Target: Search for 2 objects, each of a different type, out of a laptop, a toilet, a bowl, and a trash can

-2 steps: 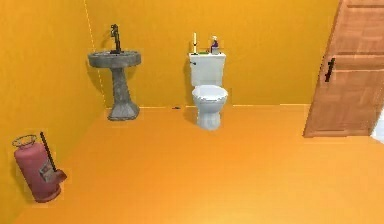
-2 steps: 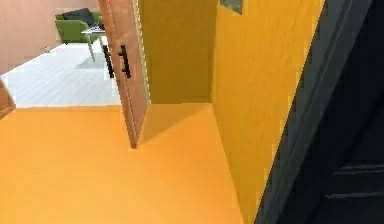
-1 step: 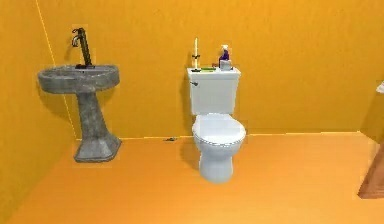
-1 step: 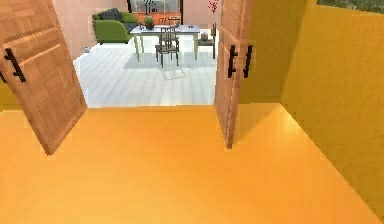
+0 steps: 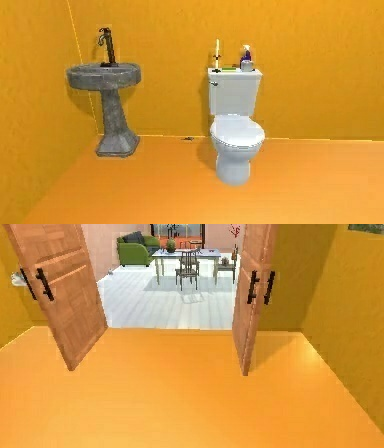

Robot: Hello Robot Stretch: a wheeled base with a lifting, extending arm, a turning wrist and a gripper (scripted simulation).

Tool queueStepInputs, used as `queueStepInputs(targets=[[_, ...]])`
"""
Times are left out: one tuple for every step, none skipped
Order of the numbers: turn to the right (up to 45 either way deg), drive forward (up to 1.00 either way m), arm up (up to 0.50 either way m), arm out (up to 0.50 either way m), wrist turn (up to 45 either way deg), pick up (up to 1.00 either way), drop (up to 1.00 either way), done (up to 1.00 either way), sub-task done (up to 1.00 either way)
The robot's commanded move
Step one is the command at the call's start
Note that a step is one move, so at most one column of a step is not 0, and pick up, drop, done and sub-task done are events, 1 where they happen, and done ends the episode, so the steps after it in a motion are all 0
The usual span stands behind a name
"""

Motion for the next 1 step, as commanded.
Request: queueStepInputs(targets=[[0.0, 0.8, 0.0, 0.0, 0.0, 0.0, 0.0, 0.0, 0.0]])
